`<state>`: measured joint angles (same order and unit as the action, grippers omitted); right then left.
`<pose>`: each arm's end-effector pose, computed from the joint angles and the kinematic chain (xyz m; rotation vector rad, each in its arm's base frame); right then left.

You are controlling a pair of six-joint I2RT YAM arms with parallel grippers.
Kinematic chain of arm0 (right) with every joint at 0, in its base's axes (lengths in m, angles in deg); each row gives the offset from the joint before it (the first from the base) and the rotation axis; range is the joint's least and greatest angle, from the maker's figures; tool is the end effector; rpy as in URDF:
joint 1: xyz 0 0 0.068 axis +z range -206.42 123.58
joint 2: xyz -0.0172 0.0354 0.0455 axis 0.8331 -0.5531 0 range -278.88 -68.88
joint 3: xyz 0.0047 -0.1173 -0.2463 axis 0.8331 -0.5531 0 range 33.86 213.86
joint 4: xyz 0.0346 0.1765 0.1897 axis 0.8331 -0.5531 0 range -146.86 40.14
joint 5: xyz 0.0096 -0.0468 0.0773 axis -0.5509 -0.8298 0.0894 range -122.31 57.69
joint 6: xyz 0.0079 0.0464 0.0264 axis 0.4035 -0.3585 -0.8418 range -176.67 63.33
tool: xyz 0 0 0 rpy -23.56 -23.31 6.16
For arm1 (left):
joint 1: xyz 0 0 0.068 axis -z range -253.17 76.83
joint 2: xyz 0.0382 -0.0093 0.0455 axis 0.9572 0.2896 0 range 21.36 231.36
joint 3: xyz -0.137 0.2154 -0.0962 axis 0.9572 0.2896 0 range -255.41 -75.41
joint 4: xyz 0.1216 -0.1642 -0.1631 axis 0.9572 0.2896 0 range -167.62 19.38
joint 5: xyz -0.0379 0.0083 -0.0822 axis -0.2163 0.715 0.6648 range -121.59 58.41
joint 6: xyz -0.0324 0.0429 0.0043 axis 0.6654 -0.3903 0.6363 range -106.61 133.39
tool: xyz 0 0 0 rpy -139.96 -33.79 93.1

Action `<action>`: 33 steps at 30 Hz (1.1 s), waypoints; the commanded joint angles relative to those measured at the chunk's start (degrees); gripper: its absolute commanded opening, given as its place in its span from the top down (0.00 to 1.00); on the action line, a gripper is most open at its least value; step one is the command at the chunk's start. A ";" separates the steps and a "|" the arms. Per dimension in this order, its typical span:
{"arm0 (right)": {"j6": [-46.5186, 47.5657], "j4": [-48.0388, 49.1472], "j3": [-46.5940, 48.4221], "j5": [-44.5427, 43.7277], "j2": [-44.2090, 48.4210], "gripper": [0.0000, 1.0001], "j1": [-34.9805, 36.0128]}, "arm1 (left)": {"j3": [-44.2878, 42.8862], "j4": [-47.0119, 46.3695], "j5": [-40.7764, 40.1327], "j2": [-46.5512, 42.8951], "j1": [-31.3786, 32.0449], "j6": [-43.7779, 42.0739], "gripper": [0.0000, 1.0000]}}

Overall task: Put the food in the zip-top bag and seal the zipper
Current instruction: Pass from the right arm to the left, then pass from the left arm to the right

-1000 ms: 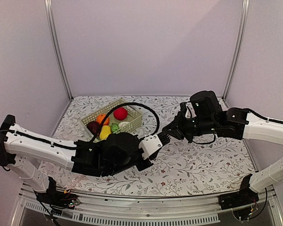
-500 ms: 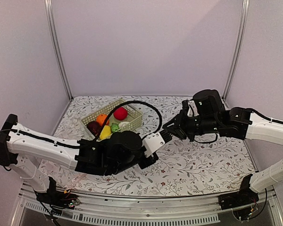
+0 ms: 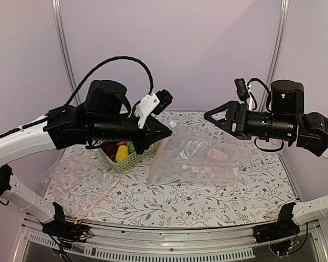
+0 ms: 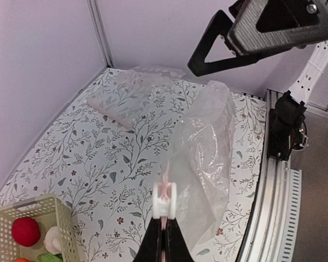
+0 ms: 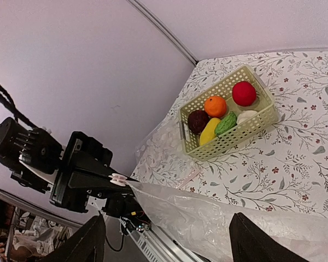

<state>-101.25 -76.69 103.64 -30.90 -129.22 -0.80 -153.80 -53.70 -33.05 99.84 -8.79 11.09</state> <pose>0.1267 0.1868 0.4095 -0.2173 2.0540 1.1802 0.1360 -0.2811 0.3872 1.1143 1.7247 -0.6650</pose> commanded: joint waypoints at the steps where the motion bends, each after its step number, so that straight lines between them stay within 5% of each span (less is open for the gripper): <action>1: 13.56 -2.86 1.84 9.69 -0.84 0.21 0.53 | -3.07 14.57 17.58 0.54 -2.78 5.03 1.00; 8: 23.35 -6.78 6.75 16.14 -7.29 0.19 2.97 | -5.21 20.28 33.68 -0.56 -6.92 -0.82 1.00; 15: 24.30 3.05 4.60 19.66 -11.75 0.21 4.41 | 0.77 13.39 50.89 -2.09 -17.10 -2.85 1.00; 22: 24.80 5.43 6.18 24.20 -16.77 0.23 4.68 | 8.70 6.30 58.28 -5.44 -23.13 -1.57 1.00; 33: 29.10 3.53 8.97 24.62 -22.23 0.26 4.69 | 10.51 3.37 63.26 -4.87 -23.69 0.88 1.00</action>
<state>-74.74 -72.58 109.70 -6.57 -149.70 3.57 -143.60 -48.69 26.78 94.70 -31.96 11.15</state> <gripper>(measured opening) 0.741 0.008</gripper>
